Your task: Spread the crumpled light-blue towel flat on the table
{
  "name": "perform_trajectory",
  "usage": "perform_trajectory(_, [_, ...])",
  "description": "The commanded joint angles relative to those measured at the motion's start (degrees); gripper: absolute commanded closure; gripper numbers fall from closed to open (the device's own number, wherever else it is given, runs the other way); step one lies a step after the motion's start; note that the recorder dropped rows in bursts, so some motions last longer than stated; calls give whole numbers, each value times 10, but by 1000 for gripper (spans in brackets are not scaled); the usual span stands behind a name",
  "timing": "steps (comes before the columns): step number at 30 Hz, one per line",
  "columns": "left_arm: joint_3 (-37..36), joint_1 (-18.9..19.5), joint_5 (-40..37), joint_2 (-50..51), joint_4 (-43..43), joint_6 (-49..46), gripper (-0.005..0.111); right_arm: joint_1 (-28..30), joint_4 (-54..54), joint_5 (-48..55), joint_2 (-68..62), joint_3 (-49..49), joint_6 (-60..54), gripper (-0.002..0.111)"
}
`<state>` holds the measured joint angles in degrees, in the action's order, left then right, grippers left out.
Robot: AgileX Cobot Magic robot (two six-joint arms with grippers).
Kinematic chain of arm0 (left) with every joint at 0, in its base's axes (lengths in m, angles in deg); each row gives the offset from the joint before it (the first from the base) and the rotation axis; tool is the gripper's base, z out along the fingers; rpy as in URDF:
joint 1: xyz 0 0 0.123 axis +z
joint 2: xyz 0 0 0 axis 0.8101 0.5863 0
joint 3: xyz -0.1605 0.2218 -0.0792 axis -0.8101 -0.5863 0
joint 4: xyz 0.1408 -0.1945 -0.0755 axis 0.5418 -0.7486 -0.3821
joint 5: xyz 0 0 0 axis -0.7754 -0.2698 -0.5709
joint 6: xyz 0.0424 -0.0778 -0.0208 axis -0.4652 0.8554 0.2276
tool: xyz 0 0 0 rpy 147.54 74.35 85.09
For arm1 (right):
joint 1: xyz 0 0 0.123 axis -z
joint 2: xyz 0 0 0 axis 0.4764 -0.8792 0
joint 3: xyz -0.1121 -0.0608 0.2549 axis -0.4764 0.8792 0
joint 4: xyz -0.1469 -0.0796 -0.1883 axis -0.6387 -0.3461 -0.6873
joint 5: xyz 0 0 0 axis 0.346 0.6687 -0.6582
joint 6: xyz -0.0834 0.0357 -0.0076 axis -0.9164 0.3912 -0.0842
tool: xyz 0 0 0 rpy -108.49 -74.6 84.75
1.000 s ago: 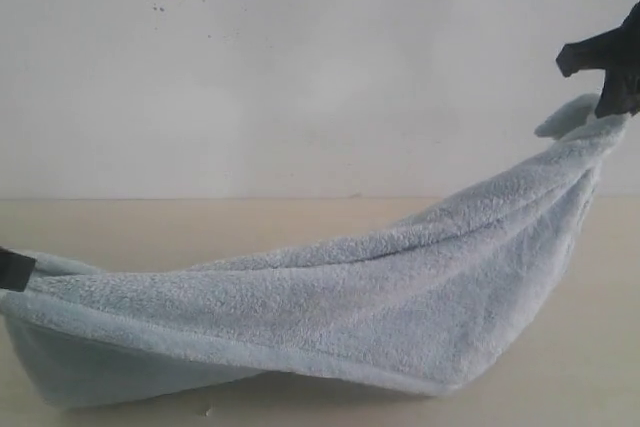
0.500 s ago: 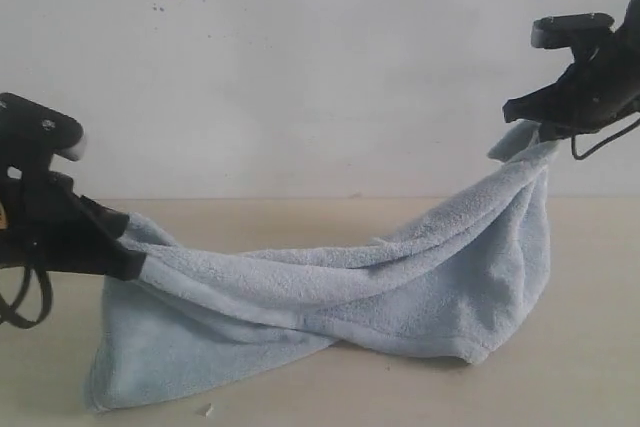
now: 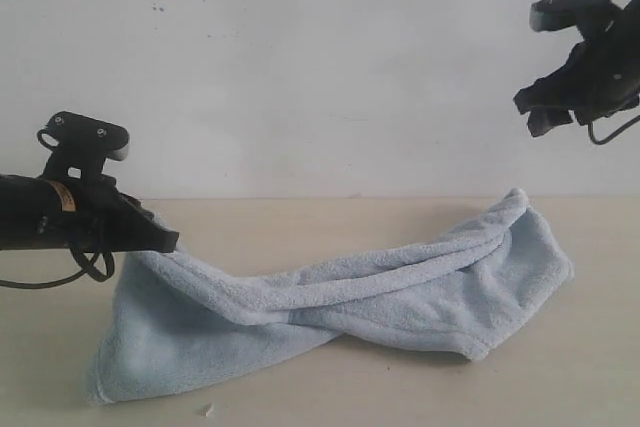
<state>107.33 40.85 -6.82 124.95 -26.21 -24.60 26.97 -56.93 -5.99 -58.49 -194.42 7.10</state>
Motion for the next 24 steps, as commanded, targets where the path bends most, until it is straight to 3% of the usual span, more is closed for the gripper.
perform_trajectory(1, [4, 1, -22, 4, -8, 1, 103, -4, 88, 165, 23, 22, 10, 61])
perform_trajectory(5, [4, 1, -57, 4, -6, 1, 103, -40, 89, 165, 26, 125, -29, 72])
perform_trajectory(9, [4, 1, -56, 4, -6, 1, 103, -104, 73, 165, 26, 217, -59, 68])
perform_trajectory(16, [4, 1, -60, 4, -8, 1, 103, -225, -124, 28, 26, 262, -64, 60])
perform_trajectory(20, [4, 1, -64, 4, -8, 1, 103, -244, -176, -38, 26, 283, -69, 47])
perform_trajectory(24, [4, 1, -64, 4, -8, 1, 103, -241, -179, -84, 26, 307, -67, 47])
